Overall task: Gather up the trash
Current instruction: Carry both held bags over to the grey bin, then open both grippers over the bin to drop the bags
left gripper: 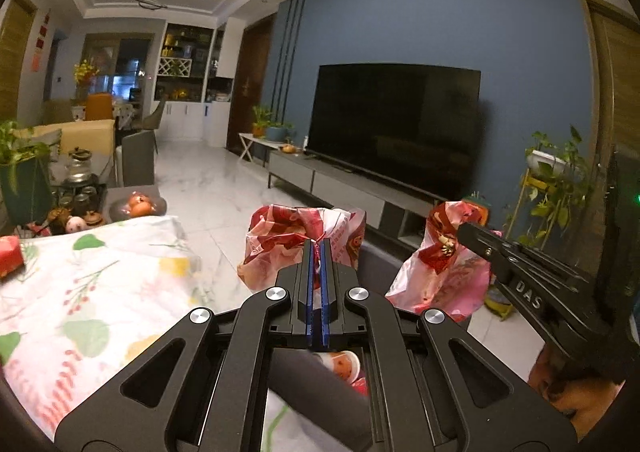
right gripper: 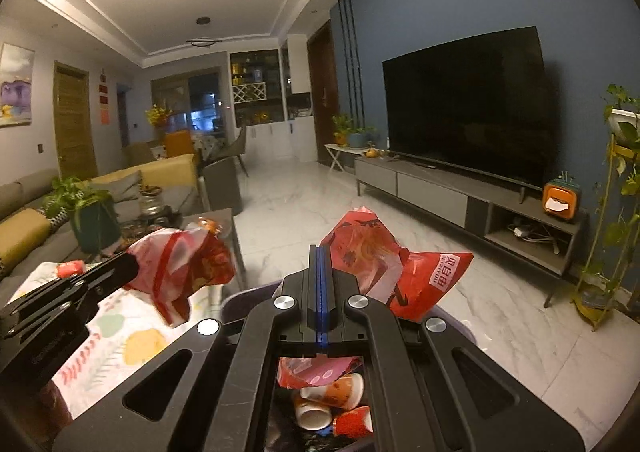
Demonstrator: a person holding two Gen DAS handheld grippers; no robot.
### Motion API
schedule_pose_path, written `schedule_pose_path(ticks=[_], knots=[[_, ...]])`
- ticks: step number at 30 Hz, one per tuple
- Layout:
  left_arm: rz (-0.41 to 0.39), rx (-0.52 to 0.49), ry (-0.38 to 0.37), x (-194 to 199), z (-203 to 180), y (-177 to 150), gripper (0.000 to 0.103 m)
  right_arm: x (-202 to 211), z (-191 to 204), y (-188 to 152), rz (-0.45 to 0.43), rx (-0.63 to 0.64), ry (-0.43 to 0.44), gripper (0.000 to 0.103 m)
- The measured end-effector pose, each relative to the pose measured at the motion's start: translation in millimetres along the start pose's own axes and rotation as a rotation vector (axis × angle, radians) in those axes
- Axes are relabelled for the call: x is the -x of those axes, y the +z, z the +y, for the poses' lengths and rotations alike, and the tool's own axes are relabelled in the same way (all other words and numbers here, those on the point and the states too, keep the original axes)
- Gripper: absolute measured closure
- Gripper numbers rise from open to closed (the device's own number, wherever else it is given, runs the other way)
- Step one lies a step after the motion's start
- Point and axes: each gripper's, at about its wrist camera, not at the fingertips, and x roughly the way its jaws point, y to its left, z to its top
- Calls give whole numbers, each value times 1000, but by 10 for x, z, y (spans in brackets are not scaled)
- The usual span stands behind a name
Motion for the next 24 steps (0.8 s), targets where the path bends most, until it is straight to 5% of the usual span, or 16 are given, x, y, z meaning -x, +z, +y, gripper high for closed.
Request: schedule_pose_path(ticks=[12,16,24], knots=[[45,-23,-39,-405,-218,-109,94,-155,-179,-43,15,-26,-21,102],[40,-28,2,-430,-158,-142,51,-151,-198,-59,-8,-36,-36,60],[-5,16,75,-244,113,-122,26,-107,-188,-46,-16,-47,-31,57]])
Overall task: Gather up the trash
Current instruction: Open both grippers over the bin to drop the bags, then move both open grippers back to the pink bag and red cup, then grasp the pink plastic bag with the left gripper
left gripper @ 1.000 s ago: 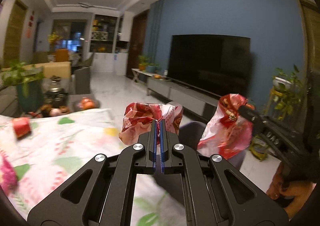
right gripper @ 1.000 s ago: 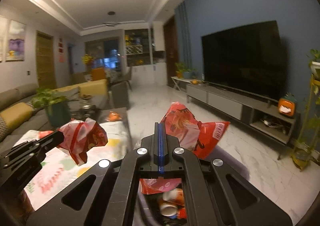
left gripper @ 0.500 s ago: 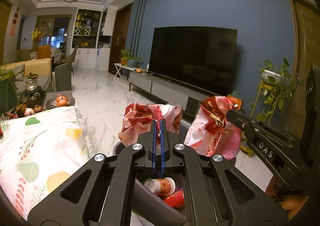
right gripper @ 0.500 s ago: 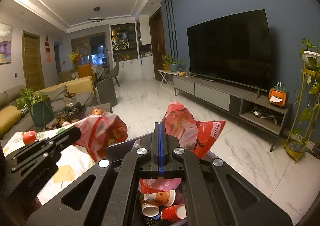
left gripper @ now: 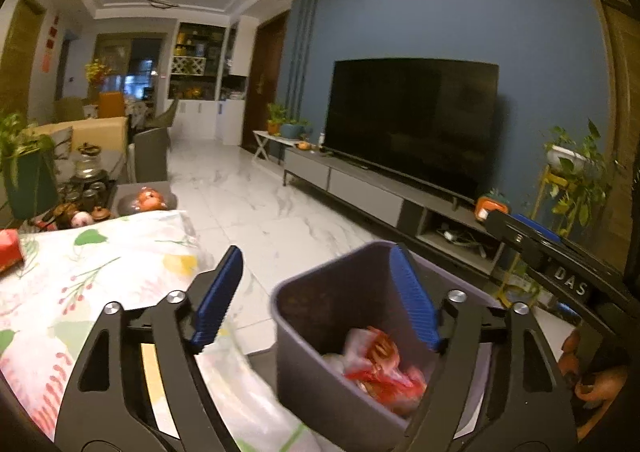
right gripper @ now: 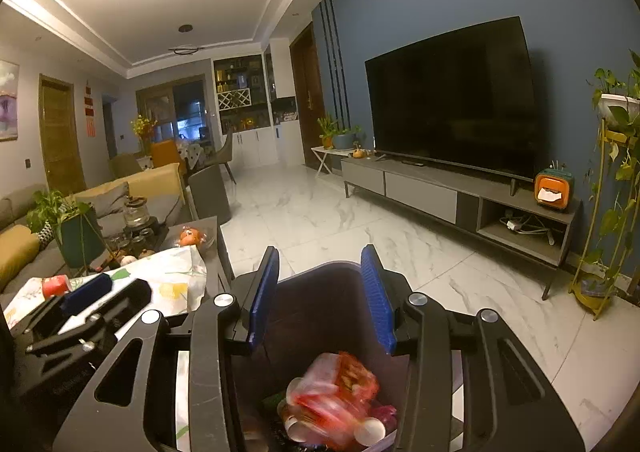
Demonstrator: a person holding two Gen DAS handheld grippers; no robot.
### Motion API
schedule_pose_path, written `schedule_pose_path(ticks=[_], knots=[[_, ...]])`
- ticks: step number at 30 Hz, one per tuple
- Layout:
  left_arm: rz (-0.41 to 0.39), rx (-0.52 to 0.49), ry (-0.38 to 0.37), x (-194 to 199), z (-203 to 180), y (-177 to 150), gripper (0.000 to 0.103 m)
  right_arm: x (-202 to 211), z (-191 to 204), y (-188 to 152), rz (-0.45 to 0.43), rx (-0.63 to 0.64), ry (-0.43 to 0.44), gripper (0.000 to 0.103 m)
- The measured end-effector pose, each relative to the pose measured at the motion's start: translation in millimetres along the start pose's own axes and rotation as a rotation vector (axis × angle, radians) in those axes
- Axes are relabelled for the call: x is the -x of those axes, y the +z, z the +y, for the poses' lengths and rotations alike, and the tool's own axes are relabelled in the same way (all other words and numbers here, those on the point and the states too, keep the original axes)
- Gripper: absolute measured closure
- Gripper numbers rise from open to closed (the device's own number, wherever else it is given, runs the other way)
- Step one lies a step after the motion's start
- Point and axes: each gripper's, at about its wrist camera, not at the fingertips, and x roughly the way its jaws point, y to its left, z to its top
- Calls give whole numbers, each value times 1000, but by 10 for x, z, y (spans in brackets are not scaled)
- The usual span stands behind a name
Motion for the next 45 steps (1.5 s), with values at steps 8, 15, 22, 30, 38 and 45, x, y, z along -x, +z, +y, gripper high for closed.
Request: schedule_pose_path(ticks=[8,15,22,30,38,45], knots=[[-22,40,99,321,348,-67,18,114,115,-15,-13,13,15,47],[-55,45,230,761,706,-179,17,305,454,-93,-33,71,52,39],[-87,50,447,1343,1301,-365,17,444,863,-242,-19,70,158,36],[-35,134,727,1962,2343,-678,17,450,1651,-562,27,87,272,36],[47,132,717,2012,2687,-787,17,309,2172,-712,89,80,296,36],[174,187,632,1662,3011,-828,23,255,2399,-718,87,100,310,36]])
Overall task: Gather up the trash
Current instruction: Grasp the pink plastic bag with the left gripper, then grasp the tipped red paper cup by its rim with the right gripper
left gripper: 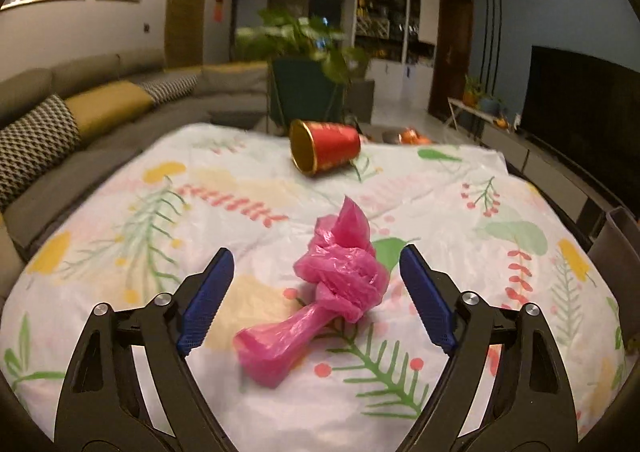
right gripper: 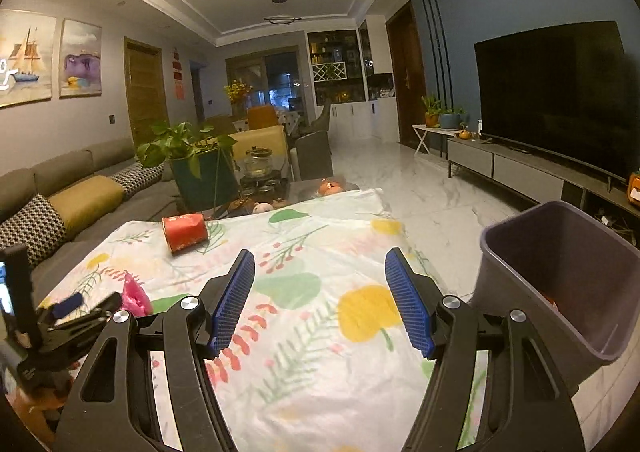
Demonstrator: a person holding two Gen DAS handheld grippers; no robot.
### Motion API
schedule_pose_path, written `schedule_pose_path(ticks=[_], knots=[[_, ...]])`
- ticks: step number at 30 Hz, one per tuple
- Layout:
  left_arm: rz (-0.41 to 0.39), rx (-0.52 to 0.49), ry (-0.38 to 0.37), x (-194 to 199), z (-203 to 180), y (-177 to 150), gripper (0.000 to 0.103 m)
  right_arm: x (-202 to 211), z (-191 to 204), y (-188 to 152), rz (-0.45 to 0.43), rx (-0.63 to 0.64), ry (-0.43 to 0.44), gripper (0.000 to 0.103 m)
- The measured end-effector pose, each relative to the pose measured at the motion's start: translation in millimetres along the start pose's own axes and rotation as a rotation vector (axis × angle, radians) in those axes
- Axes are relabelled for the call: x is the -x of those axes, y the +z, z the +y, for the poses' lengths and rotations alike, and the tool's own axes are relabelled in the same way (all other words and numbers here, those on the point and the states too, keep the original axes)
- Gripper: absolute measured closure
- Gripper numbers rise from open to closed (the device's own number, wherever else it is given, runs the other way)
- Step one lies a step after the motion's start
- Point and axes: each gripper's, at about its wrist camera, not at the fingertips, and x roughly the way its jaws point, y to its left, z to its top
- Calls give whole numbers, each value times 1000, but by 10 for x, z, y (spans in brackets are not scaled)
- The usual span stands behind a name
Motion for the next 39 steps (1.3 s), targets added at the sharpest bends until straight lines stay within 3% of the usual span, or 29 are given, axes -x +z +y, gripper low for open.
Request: schedule_pose_path(ticks=[3,5,7,11,20,27,33,39], knots=[[63,-18,-17,-205,9,11,47,-78,64,12,9,0,11,36],[100,-8,-53,-302,38,1,71,-142,129,13,17,6,18,36],[93,3,-76,-291,68,2,81,-208,207,6,27,16,28,36],[49,16,-53,-167,140,47,102,-345,411,10,43,42,56,36],[-81,45,74,59,585,440,102,-806,998,38,99,80,136,36],[-141,118,215,-72,1083,831,102,-1247,1547,130,115,131,148,36],[-157,116,305,-321,1342,1042,102,-1682,2108,155,97,226,165,36],[-142,127,329,-599,1558,1074,102,-2212,2618,85,126,321,150,36]])
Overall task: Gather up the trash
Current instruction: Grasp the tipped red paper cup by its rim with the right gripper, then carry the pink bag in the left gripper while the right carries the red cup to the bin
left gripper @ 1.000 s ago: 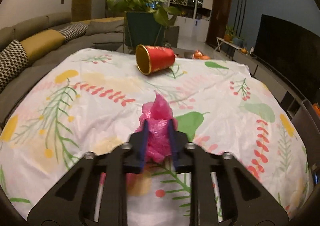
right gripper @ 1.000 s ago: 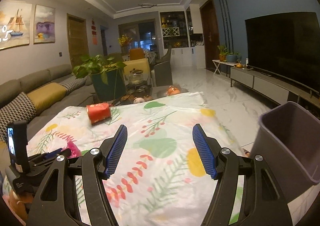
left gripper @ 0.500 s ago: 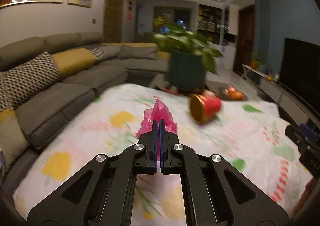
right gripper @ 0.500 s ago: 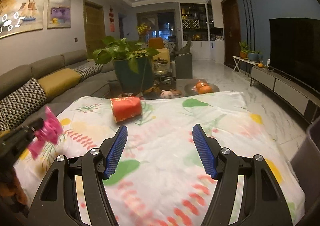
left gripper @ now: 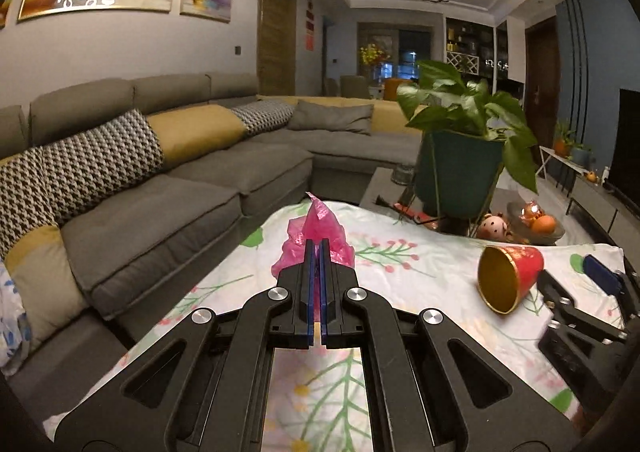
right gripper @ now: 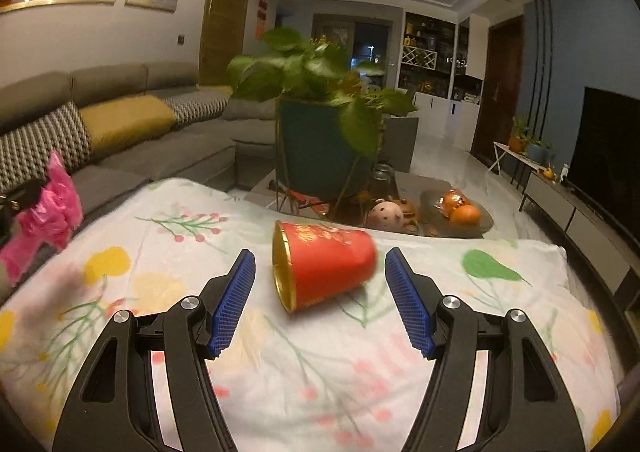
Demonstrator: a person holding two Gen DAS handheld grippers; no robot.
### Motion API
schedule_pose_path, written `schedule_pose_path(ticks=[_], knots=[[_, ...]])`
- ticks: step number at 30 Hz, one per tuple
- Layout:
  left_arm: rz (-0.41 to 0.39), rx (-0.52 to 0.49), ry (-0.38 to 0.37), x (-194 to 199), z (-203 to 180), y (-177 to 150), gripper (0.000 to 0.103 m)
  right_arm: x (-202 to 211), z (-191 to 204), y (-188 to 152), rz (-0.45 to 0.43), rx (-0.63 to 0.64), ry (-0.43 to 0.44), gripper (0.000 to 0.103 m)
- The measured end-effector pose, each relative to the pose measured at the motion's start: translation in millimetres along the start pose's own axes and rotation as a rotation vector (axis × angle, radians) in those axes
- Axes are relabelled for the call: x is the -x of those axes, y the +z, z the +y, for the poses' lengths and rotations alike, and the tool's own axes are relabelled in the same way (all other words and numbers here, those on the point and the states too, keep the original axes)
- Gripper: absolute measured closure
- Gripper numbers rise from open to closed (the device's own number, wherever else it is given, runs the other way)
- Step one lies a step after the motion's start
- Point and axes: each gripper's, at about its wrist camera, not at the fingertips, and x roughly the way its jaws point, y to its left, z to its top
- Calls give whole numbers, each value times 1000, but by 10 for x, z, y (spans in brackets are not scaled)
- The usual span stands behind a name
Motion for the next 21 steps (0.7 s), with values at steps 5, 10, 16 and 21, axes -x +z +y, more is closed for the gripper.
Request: schedule_pose_path(ticks=[5,10,16,21], knots=[[1,23,-21,-109,99,-50,102,-432,98,-53,91,55,-38,45],[-3,48,-59,-84,136,-84,102,-644,65,-73,170,40,-74,75],[-14,27,-88,-27,52,-133,102,-605,-14,-105,170,8,-89,99],[-23,9,-107,86,-25,-159,102,-334,-132,-134,123,4,-76,99]])
